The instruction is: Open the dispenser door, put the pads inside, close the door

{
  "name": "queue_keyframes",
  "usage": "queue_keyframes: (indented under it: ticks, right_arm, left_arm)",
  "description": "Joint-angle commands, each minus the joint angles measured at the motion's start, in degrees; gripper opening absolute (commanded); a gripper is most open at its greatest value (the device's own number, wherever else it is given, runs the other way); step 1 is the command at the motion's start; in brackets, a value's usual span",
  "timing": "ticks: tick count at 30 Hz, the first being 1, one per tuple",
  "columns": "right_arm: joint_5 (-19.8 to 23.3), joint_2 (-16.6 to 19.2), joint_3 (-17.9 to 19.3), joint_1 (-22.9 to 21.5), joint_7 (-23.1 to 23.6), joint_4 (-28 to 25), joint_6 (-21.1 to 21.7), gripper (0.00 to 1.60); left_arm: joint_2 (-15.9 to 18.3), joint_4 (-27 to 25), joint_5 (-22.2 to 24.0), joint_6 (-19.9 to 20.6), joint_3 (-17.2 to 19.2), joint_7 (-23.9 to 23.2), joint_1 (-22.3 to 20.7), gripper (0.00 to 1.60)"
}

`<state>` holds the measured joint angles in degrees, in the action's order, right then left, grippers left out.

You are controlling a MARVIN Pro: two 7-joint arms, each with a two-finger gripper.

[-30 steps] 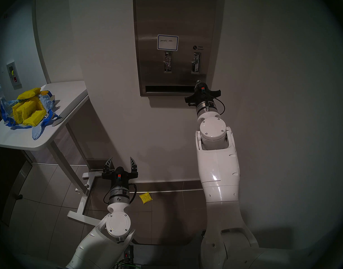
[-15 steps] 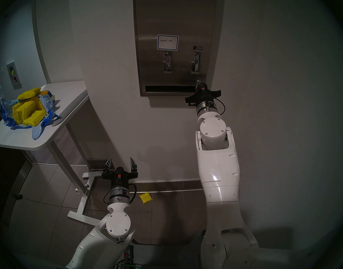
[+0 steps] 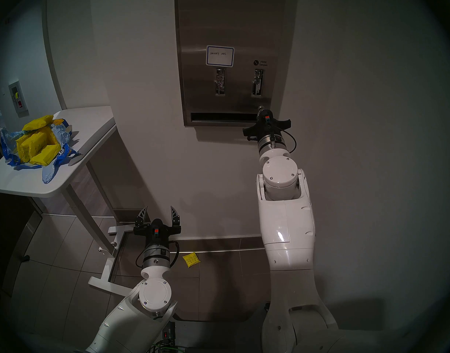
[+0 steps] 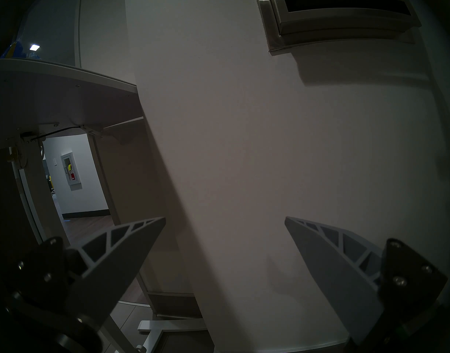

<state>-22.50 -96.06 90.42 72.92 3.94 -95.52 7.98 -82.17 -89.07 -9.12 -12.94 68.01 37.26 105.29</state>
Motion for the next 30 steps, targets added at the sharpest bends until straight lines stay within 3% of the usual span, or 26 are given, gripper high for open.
queue_keyframes:
  ticks: [1,12,30]
  right_arm:
    - [-0.2,-0.1,0.3,0.1,-0.4,-3.6,0.6,0.0]
    - [-0.9,-0.6,0.3,2.2,-0.9,-6.1,1.7,0.0]
    - [-0.4,1.7,-0.7,8.4,-1.4,-12.2,3.5,0.0]
  left_arm:
    - [-0.1,-1.8,-0.1,-0.3,0.1,0.0,-1.2,1.6]
    - [0.0,-1.8,0.0,-0.3,0.0,0.1,-1.3,1.6]
    - [0.1,-1.8,0.1,-0.3,-0.1,0.2,-1.3,1.6]
